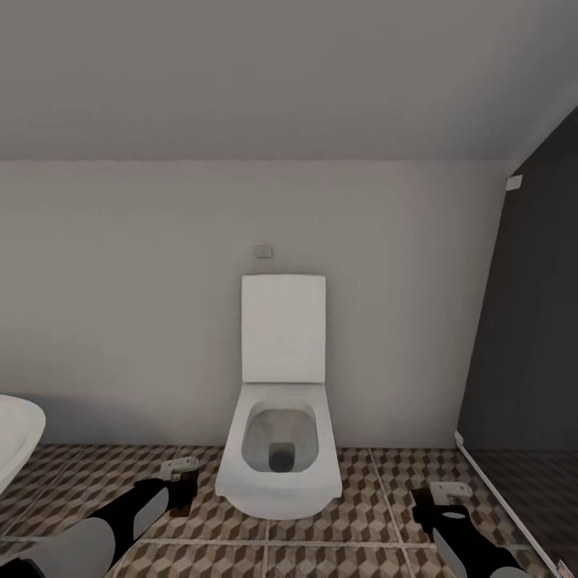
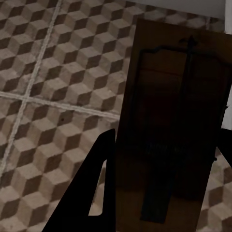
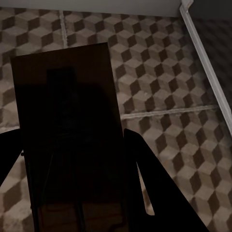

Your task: Take the four mousetraps from the cabinet in the bathroom and place them on the bathroom floor. Make sure all four end up on the same floor surface, and ensure that at least two of them are either under or directly next to the same bathroom sink.

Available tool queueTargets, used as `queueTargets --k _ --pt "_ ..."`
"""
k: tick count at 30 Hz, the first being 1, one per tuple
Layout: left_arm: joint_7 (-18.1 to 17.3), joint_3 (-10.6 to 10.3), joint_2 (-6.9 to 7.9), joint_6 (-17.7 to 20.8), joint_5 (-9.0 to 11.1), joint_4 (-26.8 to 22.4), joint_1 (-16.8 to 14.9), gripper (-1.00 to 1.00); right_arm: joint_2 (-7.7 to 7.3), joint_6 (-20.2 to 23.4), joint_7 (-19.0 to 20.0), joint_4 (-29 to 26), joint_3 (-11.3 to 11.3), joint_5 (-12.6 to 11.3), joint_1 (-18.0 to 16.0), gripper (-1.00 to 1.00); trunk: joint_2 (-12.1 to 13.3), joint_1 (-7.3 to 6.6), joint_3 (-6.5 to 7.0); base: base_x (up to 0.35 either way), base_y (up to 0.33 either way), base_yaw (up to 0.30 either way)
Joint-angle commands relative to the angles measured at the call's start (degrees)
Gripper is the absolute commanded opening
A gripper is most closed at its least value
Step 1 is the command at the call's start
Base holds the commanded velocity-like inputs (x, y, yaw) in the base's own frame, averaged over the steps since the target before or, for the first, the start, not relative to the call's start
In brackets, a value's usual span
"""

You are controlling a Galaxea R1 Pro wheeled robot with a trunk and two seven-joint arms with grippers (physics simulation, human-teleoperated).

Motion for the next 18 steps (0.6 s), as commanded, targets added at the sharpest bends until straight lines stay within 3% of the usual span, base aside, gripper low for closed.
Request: queueTargets --k 1,18 --pt "0.69 -0.51 0.06 0.27 0.45 -0.22 -0.02 -1.0 -0.05 0.3 -0.32 -0.14 0.47 -0.7 -0.01 -1.0 -0.45 0.21 -0.25 0.0 0.0 0.0" --pt "0.69 -0.51 0.04 0.27 0.45 -0.31 -0.02 -1.0 -0.05 0.32 -0.32 -0.12 0.42 -0.7 -0.01 -1.0 -6.61 3.62 -3.37 0.0 0.0 0.0"
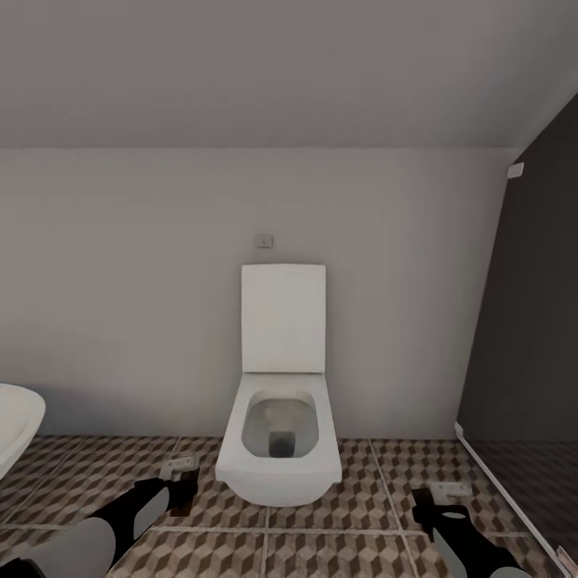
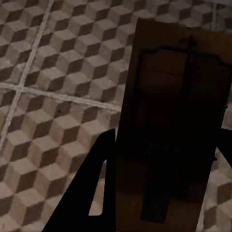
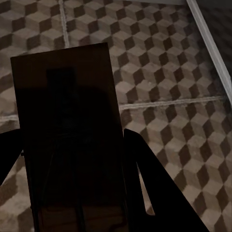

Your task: Take the four mousetraps from the cabinet in the bathroom and place them on the bathroom floor. Make sure all four end up on the same floor surface, and ensure that at least two of them are either under or directly next to the same bathroom sink.

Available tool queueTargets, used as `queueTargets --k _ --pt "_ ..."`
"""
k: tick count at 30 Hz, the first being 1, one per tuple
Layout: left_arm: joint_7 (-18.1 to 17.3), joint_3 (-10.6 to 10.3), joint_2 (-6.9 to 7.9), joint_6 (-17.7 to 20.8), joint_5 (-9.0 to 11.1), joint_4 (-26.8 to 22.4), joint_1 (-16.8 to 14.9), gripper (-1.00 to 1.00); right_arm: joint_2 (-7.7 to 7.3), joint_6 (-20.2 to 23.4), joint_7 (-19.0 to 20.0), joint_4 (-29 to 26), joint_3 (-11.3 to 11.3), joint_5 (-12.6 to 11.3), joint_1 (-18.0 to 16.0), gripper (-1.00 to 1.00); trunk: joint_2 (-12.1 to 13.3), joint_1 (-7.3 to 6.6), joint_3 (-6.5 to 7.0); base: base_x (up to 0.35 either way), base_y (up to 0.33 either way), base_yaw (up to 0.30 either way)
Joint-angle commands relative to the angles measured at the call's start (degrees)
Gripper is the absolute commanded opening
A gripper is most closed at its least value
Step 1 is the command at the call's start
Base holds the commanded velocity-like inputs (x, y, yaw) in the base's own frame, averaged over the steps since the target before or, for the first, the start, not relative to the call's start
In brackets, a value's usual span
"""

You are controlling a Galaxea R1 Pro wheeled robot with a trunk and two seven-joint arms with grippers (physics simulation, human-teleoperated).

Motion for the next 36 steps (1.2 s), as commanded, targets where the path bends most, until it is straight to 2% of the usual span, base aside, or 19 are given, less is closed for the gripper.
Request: queueTargets --k 1,20,26,36 --pt "0.69 -0.51 0.05 0.27 0.45 -0.22 -0.02 -1.0 -0.05 0.3 -0.32 -0.13 0.48 -0.7 -0.01 -1.0 -0.05 0.01 -0.3 0.0 0.0 0.0" --pt "0.69 -0.51 0.07 0.27 0.45 -0.22 -0.02 -1.0 -0.05 0.29 -0.32 -0.13 0.48 -0.65 -0.01 -1.0 -0.3 0.5 -4.51 0.0 0.0 0.0" --pt "0.69 -0.51 0.07 0.27 0.45 -0.33 -0.02 -1.0 -0.02 0.29 -0.32 -0.13 0.43 1.13 -0.01 -1.0 -0.38 0.65 -5.83 0.0 0.0 0.0" --pt "0.68 -0.44 -0.03 0.27 0.45 -1.04 -0.02 -1.0 -0.01 0.28 -0.17 -0.13 0.39 1.76 -0.01 -1.0 -0.38 0.65 -5.83 0.0 0.0 0.0"
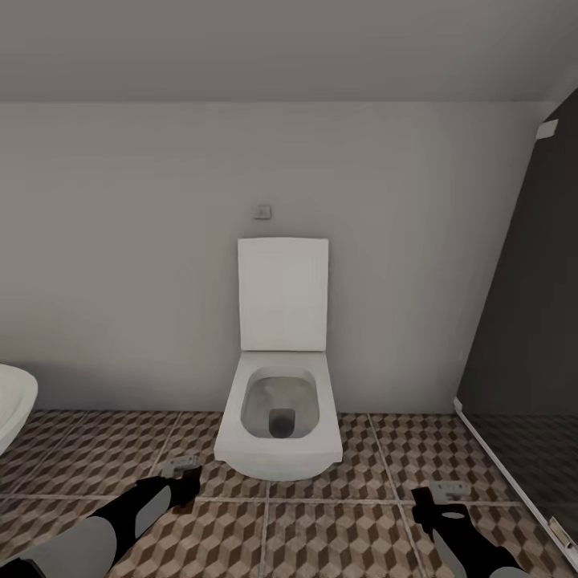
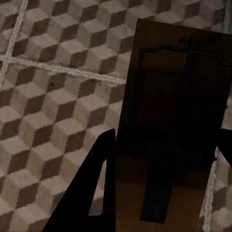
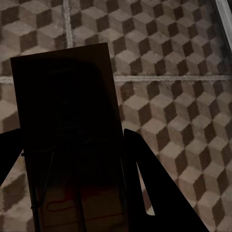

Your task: Take the four mousetraps from the cabinet in the bathroom and place them on the bathroom floor. Make sure all four end up on the same floor surface, and ensure that at least two of them are either under or directly next to the same bathroom sink.

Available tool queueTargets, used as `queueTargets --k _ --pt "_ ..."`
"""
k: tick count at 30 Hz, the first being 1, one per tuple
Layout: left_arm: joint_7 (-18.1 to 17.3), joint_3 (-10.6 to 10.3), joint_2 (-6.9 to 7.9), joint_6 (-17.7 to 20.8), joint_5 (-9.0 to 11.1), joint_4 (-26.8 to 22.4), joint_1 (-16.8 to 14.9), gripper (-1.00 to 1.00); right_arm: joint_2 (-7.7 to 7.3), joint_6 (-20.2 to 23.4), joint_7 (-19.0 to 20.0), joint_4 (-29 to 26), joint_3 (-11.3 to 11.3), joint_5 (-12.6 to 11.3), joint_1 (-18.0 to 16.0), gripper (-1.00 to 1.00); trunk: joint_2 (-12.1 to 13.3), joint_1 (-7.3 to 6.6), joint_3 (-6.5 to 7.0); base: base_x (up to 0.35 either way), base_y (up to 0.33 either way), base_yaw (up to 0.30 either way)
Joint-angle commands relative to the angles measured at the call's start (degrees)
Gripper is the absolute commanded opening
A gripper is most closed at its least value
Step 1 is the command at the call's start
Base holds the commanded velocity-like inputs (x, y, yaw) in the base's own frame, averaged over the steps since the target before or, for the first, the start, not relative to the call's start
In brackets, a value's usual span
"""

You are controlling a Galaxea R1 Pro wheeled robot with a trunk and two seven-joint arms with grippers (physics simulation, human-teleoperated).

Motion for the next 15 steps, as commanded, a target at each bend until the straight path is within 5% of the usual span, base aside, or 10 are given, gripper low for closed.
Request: queueTargets --k 1,15 --pt "0.7 -0.49 0.04 0.26 0.46 -0.24 -0.02 -1.0 -0.05 0.36 -0.27 -0.13 0.47 -0.51 -0.01 -1.0 -0.03 -0.01 -0.06 0.0 0.0 0.0" --pt "0.71 -0.34 0.02 0.26 0.46 -0.28 -0.02 -1.0 0.0 0.46 -0.5 -0.13 0.47 -0.46 -0.01 -1.0 -0.03 -0.01 -0.06 0.0 0.0 0.0"
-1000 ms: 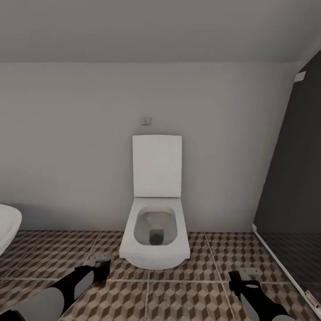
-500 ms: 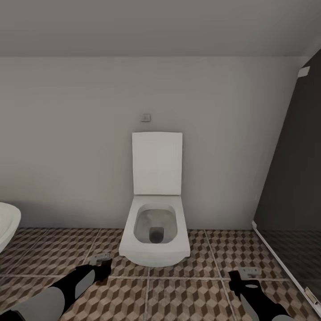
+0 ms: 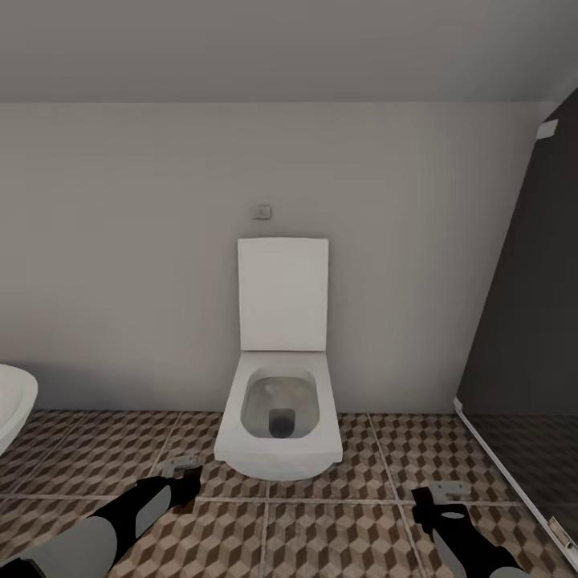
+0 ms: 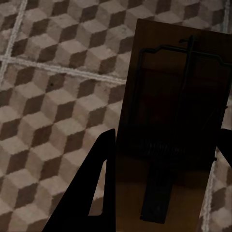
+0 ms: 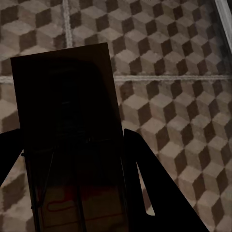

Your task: Take the four mousetraps from the cabinet in the bathroom and place them on the bathroom floor. Make sure all four end up on the same floor surface, and ensure that at least two of them are either under or directly next to the same bathroom sink.

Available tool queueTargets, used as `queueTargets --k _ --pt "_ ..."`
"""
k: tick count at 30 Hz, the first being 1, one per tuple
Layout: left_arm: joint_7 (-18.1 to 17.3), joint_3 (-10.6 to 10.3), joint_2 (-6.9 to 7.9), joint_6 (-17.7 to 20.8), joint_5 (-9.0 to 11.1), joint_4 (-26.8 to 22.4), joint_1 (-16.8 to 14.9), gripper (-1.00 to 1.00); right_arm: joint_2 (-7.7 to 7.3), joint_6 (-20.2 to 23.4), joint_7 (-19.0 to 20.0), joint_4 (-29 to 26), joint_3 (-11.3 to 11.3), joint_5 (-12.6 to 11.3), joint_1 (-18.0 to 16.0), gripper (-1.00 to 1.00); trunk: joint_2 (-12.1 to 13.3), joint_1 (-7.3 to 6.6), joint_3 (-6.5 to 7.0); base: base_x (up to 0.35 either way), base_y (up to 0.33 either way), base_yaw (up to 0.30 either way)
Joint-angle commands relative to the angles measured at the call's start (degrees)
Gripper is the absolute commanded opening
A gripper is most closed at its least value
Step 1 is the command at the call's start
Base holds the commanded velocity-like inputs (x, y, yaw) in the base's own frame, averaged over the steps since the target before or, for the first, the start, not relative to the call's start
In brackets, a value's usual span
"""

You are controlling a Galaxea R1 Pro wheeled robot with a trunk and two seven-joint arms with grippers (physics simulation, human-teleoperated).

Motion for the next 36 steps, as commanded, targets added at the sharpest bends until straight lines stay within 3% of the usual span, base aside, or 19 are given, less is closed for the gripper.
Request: queueTargets --k 1,29,31,36 --pt "0.7 -0.5 0.06 0.26 0.46 -0.22 -0.02 -1.0 -0.06 0.36 -0.29 -0.13 0.47 -0.49 -0.01 -1.0 -0.03 -0.01 -0.06 0.0 0.0 0.0" --pt "0.69 -0.57 0.14 0.26 0.46 -0.22 -0.02 -1.0 -0.03 0.38 -0.4 -0.21 0.54 -0.53 -0.01 -1.0 -0.03 -0.01 -0.06 0.0 0.0 0.0" --pt "0.66 -0.68 0.14 0.26 0.46 -0.19 -0.02 -1.0 1.02 0.37 -0.43 -0.24 0.55 -0.38 -0.01 -1.0 -0.03 -0.01 -0.06 0.0 0.197 0.0" --pt "0.62 -0.74 0.2 0.26 0.46 -0.15 -0.02 -1.0 1.64 0.36 -0.44 -0.22 0.55 -0.25 -0.01 -1.0 -0.03 -0.01 -0.06 0.0 0.269 0.0"
